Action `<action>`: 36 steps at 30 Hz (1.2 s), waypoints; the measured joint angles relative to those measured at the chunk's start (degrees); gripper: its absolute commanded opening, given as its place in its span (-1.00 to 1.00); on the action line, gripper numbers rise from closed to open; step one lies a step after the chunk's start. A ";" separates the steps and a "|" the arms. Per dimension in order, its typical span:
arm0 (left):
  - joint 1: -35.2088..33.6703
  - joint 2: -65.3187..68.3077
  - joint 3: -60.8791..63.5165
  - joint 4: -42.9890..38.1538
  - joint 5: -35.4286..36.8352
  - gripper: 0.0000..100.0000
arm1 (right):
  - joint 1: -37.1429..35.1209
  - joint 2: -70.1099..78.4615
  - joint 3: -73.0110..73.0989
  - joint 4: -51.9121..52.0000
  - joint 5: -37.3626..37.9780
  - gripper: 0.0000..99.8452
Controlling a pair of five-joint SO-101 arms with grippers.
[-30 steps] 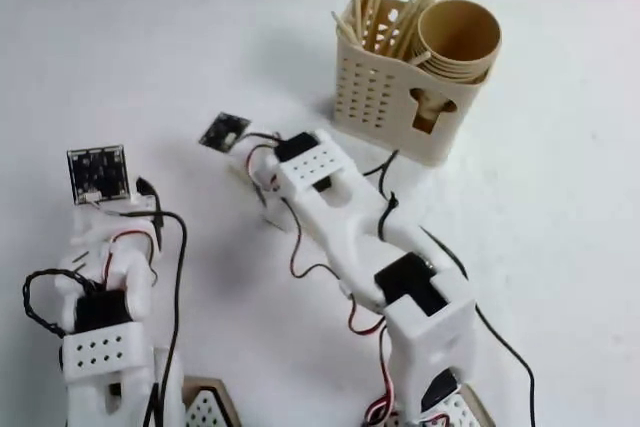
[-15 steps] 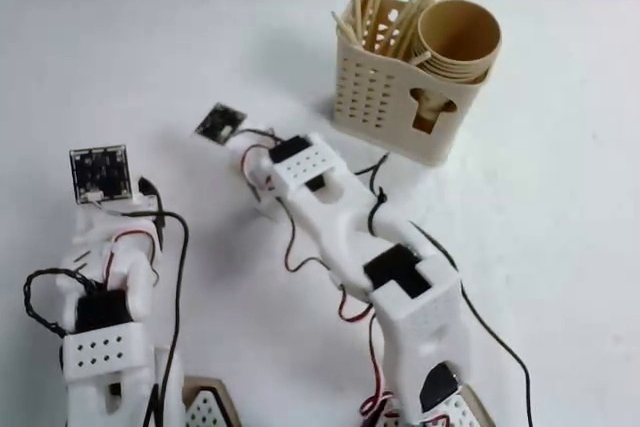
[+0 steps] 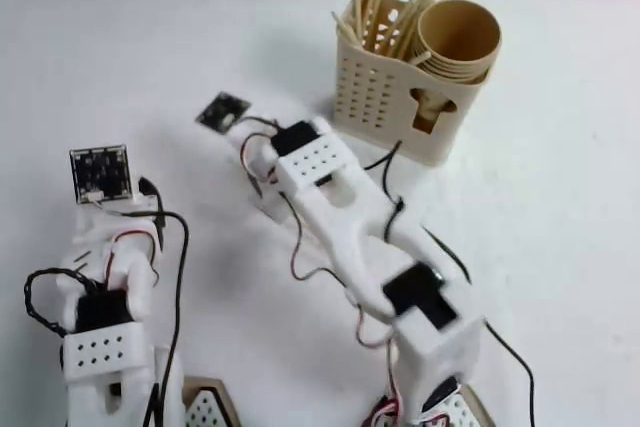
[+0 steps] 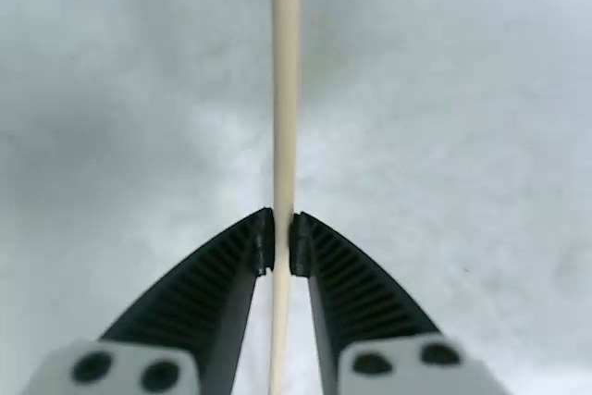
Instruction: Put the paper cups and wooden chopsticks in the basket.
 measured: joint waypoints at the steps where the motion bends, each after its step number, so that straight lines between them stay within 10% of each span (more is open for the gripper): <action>1: 0.00 0.00 0.00 0.00 0.00 -0.78 | 0.09 -2.46 0.00 0.70 -0.88 -0.96; 16: 0.00 0.00 0.00 0.00 0.00 -0.78 | 0.70 -38.24 0.09 0.18 -13.10 -0.96; 36: 0.00 0.00 0.00 0.00 0.00 -0.78 | 19.87 -59.08 23.82 -58.29 -13.27 -0.97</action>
